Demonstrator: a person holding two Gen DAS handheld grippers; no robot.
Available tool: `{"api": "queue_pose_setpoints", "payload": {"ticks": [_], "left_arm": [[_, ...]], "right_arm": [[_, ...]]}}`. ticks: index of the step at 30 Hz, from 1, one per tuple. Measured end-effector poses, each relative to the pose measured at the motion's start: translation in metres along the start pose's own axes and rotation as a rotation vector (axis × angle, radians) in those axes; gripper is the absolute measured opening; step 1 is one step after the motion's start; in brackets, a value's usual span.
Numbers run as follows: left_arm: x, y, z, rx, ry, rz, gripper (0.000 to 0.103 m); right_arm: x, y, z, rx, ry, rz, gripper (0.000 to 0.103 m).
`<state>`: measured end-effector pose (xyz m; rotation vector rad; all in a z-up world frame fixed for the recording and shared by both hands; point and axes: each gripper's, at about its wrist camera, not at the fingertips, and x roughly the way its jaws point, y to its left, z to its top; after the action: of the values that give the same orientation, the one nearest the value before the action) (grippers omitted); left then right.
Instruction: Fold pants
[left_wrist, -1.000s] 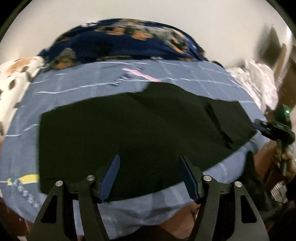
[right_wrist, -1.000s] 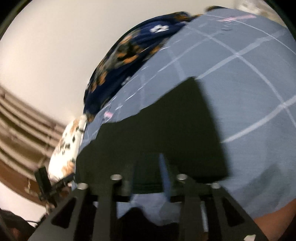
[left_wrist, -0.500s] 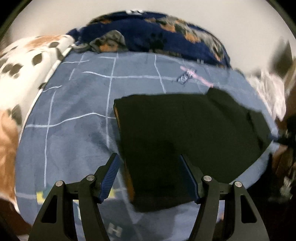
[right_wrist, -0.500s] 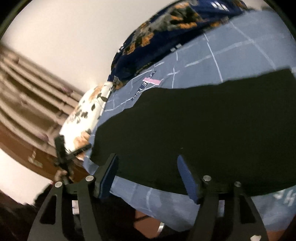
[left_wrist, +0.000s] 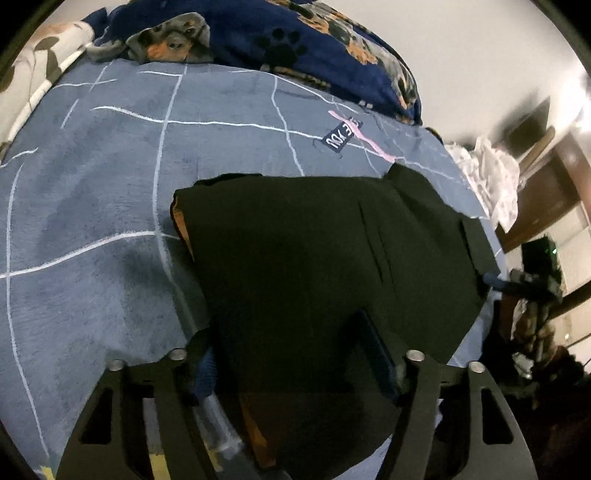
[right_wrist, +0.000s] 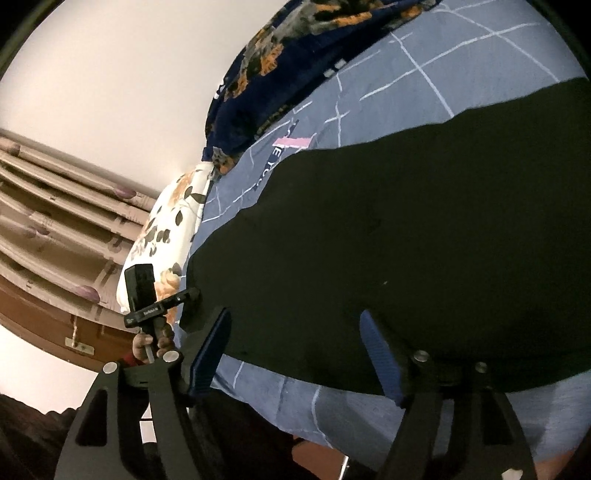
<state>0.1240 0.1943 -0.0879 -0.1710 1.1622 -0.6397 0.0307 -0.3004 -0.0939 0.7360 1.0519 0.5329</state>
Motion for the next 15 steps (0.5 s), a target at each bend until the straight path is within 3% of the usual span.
{"api": "queue_pose_setpoints", "payload": {"ticks": [2,8,15], "left_arm": [[-0.003,-0.003,0.0,0.011,-0.014,0.039,0.042],[-0.028,-0.012,-0.001,-0.073,-0.114,-0.023,0.02],[-0.047,-0.075,0.013,-0.084,-0.207,-0.212,0.018]], "right_arm": [[0.006,0.001,0.0,0.006,0.01,0.005,0.073],[0.024,0.017,0.011,-0.023,0.047,0.037,0.076],[0.054,0.052,0.025,-0.075,0.093,0.157,0.08]]}}
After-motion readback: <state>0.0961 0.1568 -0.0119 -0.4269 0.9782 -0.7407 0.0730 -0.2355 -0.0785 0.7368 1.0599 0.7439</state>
